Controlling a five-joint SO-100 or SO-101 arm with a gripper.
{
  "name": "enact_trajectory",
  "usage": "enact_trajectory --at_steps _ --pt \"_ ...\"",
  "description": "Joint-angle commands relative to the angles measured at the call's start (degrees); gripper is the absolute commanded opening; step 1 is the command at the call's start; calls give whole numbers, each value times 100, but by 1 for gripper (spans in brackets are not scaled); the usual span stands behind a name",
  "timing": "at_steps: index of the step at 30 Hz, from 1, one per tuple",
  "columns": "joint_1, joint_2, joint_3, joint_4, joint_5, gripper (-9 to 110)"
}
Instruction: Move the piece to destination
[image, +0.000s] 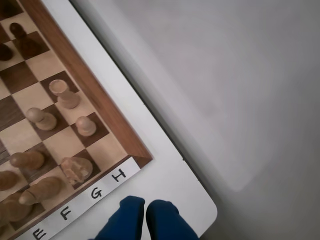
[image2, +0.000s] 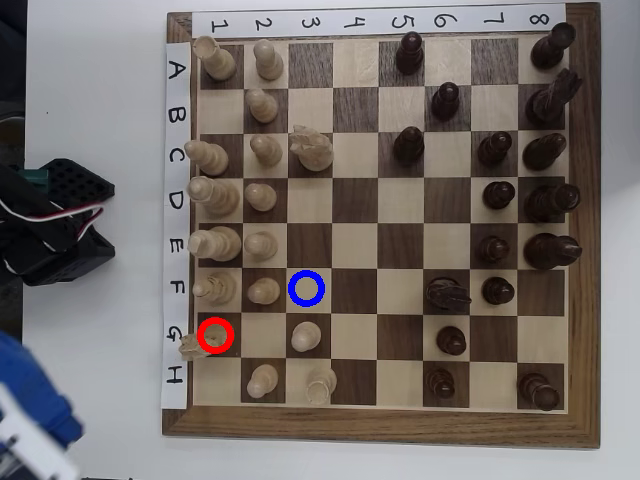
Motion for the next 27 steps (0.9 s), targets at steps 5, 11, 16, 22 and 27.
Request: enact_trajectory --at_steps 5,11,16,22,27 --pt "-1556 562 853 88 105 0" --pt "-1775 703 1547 97 123 0" --pt "-1775 554 1767 88 88 0" --pt "-1898 97 1758 88 325 0" --pt "-1986 -413 1591 70 360 0"
